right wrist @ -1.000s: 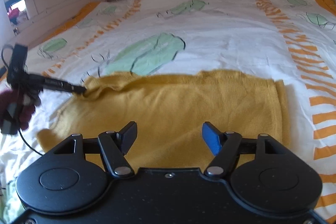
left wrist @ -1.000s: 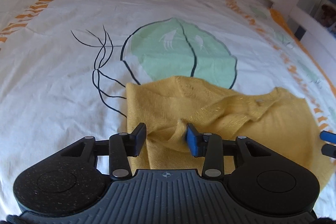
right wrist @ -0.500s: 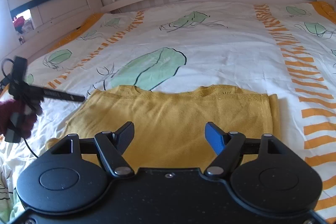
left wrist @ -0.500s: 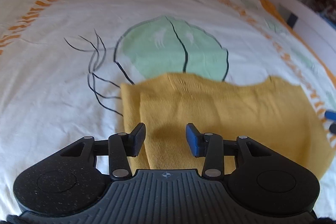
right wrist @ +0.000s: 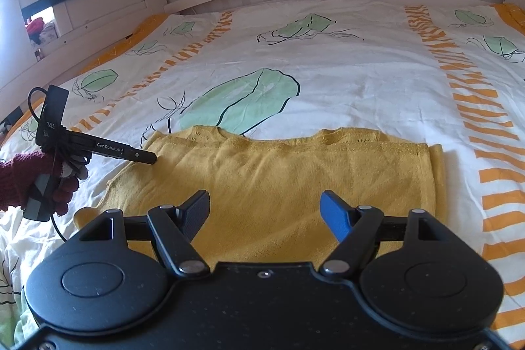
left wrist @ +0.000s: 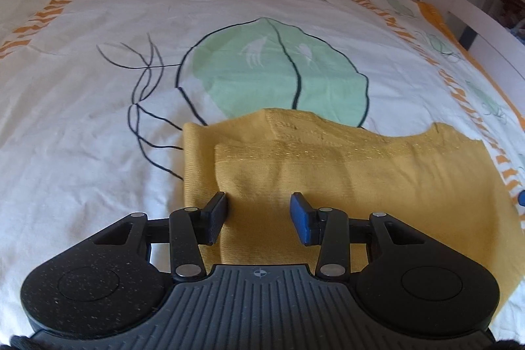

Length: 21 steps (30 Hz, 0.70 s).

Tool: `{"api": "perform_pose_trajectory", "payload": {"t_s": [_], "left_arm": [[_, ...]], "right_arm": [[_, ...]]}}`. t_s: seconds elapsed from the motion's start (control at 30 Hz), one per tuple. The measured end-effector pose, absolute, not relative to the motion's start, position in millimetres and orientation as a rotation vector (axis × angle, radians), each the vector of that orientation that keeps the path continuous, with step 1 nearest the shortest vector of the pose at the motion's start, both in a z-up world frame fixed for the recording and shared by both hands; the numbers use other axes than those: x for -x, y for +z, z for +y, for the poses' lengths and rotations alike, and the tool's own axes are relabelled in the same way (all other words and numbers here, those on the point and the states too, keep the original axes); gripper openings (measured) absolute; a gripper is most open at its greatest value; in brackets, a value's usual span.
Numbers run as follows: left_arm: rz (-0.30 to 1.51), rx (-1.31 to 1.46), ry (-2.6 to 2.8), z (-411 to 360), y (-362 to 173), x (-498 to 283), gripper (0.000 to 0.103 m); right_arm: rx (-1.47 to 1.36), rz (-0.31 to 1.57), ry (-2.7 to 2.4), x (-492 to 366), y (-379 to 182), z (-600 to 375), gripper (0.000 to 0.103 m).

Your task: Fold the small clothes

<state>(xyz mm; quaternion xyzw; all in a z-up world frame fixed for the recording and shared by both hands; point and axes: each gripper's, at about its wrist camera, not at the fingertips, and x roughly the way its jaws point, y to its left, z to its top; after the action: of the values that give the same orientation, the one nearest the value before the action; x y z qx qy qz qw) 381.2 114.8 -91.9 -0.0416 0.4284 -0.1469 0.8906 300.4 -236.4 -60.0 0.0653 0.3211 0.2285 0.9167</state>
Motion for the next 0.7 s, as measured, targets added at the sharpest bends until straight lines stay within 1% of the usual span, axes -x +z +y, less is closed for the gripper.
{"api": "perform_pose_trajectory", "payload": {"t_s": [0.1, 0.13, 0.17, 0.2, 0.23, 0.37, 0.47, 0.6, 0.7], "left_arm": [[0.900, 0.081, -0.299, 110.4, -93.3, -380.2, 0.039], [0.902, 0.078, -0.290, 109.9, -93.7, -380.6, 0.034], [0.900, 0.072, -0.277, 109.7, -93.4, -380.5, 0.009], [0.898, 0.073, -0.266, 110.1, -91.9, -380.1, 0.006], [0.887, 0.076, -0.259, 110.3, -88.6, -378.3, 0.005], [0.750, -0.027, -0.230, 103.8, -58.4, -371.0, 0.005], [0.784, -0.018, -0.223, 103.3, -57.8, -387.7, 0.005], [0.849, -0.066, -0.178, 96.7, -82.6, -400.4, 0.006], [0.895, -0.042, -0.151, 100.9, -97.4, -399.4, 0.010]], "right_arm": [[-0.137, 0.666, 0.470, -300.8, -62.0, -236.0, 0.077], [-0.138, 0.669, 0.470, -301.2, -63.0, -235.9, 0.077], [-0.139, 0.673, 0.471, -301.5, -64.1, -235.5, 0.077], [-0.139, 0.677, 0.471, -301.7, -65.0, -235.1, 0.077], [-0.138, 0.680, 0.470, -301.9, -65.9, -234.8, 0.077], [-0.138, 0.679, 0.474, -300.5, -65.3, -233.7, 0.077], [-0.126, 0.693, 0.470, -301.6, -67.6, -231.2, 0.077], [-0.104, 0.760, 0.441, -306.2, -79.8, -228.6, 0.077], [-0.094, 0.817, 0.415, -310.2, -89.3, -228.2, 0.077]]}}
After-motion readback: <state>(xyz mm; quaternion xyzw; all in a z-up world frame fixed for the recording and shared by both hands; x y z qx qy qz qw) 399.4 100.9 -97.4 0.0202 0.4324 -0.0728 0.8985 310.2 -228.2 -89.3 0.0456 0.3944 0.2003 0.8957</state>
